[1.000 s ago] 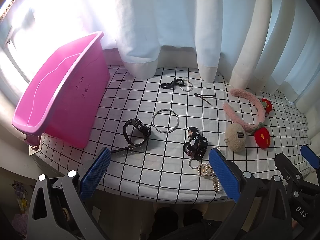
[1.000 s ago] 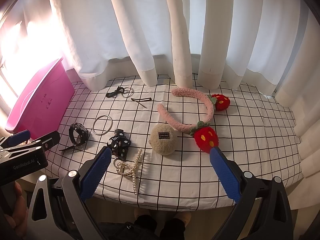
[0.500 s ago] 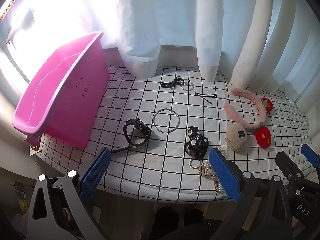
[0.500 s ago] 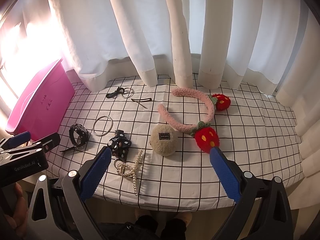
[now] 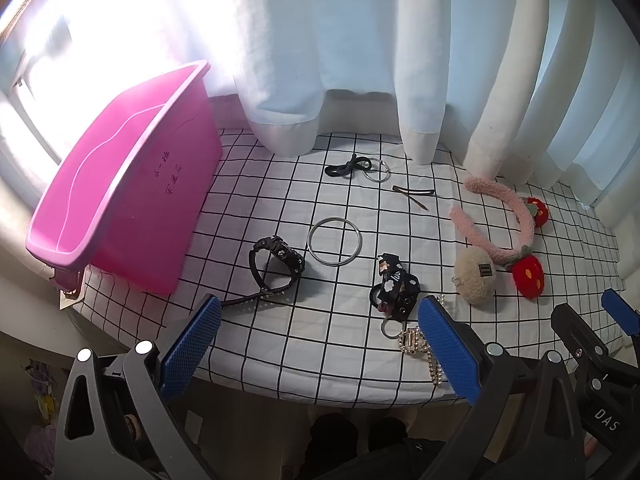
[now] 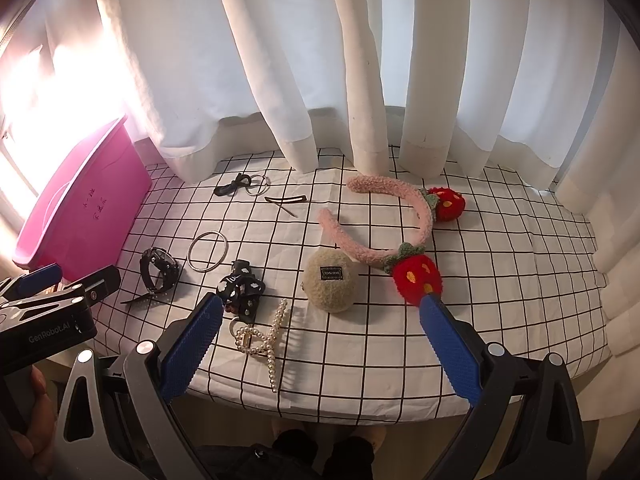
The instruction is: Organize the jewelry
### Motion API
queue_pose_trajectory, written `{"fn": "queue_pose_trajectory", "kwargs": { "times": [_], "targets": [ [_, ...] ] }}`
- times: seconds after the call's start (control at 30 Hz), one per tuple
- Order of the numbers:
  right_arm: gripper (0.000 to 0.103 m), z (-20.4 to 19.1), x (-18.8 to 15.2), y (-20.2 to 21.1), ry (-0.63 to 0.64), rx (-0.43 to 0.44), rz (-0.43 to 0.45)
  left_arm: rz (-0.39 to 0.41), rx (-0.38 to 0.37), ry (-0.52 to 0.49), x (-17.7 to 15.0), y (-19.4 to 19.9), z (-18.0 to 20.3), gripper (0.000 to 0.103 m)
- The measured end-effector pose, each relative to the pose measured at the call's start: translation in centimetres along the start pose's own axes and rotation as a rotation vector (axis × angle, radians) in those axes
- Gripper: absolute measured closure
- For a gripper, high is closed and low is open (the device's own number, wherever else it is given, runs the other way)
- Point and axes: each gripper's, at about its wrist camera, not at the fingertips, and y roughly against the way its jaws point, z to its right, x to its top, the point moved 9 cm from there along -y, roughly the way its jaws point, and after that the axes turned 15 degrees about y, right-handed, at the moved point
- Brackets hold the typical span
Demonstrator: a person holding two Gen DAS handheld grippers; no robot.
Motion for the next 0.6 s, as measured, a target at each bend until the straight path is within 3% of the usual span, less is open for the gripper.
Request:
{"fn": "queue_pose_trajectory", "kwargs": {
  "times": [0.33, 0.6],
  "targets": [
    [0.009, 0.4, -0.4, -0.4, -0.012, 0.011, -0.002, -0.008, 0.007, 0.010, -0.2, -0.5, -0.5, 0.006],
    [0.009, 2.1, -3.9, -2.6, -0.064, 0.042, -0.047, -0.062, 0.015, 0.070, -3.2, -3.3, -2.5, 0.006]
  ]
}}
